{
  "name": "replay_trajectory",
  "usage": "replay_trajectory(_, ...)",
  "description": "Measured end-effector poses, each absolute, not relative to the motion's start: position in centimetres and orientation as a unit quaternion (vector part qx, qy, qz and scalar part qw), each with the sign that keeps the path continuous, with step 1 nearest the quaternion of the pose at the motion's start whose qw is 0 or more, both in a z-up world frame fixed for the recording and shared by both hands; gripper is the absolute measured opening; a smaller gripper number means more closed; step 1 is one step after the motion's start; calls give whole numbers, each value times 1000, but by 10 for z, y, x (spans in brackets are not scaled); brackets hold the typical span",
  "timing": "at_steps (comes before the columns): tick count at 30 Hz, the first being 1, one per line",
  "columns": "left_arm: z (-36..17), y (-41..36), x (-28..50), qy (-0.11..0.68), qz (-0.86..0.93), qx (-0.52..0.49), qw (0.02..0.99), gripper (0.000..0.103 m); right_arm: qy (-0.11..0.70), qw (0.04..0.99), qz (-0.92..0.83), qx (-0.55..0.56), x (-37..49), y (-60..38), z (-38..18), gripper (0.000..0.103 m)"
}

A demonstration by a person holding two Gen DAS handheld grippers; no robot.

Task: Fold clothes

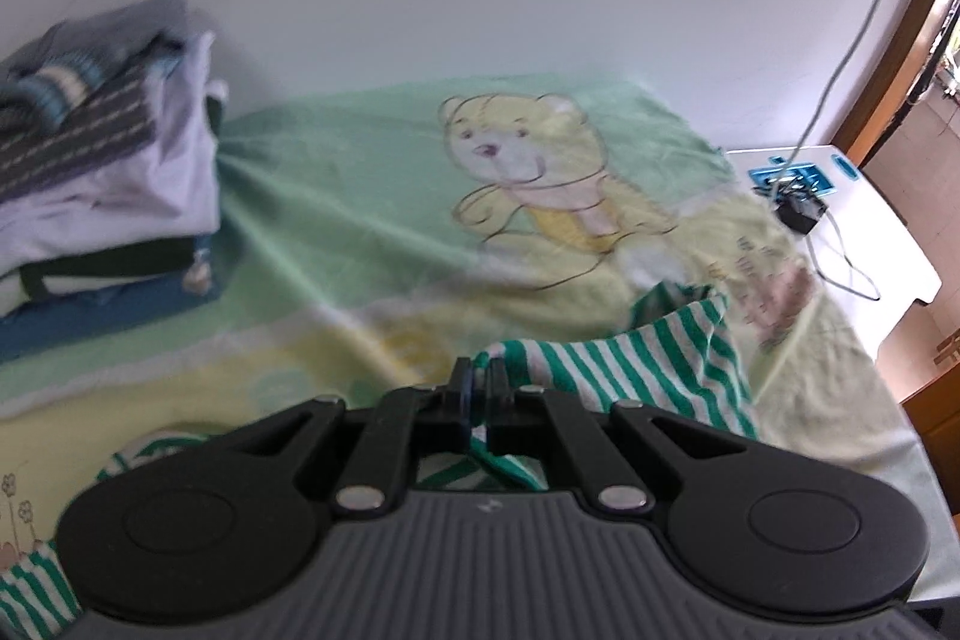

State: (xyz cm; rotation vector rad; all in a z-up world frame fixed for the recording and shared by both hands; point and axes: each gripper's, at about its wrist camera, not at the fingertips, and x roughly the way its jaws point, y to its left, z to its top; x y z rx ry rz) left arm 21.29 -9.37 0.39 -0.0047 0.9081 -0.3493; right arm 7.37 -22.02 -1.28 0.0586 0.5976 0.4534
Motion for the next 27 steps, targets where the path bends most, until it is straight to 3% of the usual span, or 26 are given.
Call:
replay_trajectory(17, -46, -66, 205, 450, -143, 17, 881, 0, 322, 922, 213, -12, 77, -179, -48, 10)
replay_trajectory(27, -10, -63, 183, 389, -140, 25, 910, 0, 282, 933, 219, 38, 67, -187, -31, 10)
